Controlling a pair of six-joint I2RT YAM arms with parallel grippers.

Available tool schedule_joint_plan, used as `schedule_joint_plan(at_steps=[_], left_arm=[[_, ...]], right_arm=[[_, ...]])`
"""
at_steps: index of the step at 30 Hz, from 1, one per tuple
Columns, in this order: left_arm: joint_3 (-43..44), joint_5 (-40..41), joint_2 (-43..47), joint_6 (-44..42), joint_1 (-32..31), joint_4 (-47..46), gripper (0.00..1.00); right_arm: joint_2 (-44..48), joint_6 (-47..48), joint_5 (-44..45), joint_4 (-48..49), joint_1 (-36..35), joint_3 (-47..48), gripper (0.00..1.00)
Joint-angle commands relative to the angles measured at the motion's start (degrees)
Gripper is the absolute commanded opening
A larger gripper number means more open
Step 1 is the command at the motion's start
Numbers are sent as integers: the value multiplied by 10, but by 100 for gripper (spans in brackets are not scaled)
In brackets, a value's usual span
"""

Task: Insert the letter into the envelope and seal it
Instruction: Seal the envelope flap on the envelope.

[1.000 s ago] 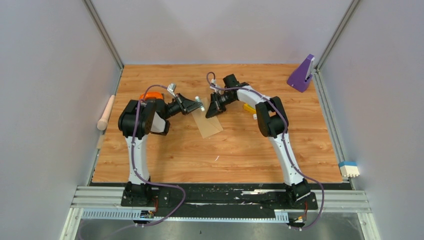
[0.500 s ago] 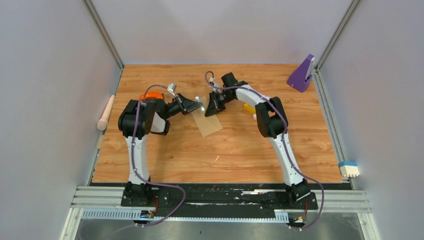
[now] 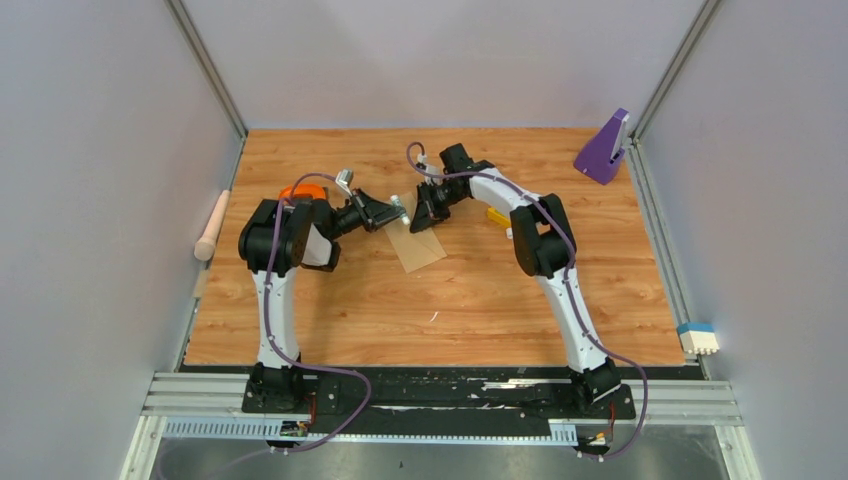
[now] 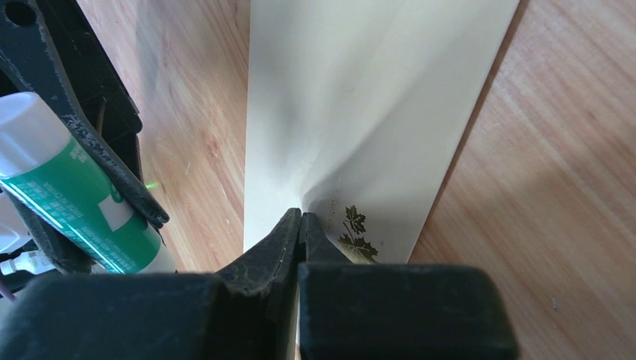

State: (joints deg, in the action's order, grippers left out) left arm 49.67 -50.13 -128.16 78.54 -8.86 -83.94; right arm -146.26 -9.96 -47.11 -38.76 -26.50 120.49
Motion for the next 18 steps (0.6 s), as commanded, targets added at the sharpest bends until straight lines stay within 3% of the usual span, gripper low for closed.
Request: schedule_joint_plan(at_steps=[1, 11, 18], left_arm=[[4, -2, 10, -8, 5, -33, 0], [7, -4, 14, -6, 7, -33, 0], [8, -6, 16, -7, 7, -33, 0]], right_arm=[[22, 27, 37, 4, 4, 1, 0], [42, -28, -61, 60, 21, 11, 0], [-5, -37, -31, 62, 15, -11, 0]])
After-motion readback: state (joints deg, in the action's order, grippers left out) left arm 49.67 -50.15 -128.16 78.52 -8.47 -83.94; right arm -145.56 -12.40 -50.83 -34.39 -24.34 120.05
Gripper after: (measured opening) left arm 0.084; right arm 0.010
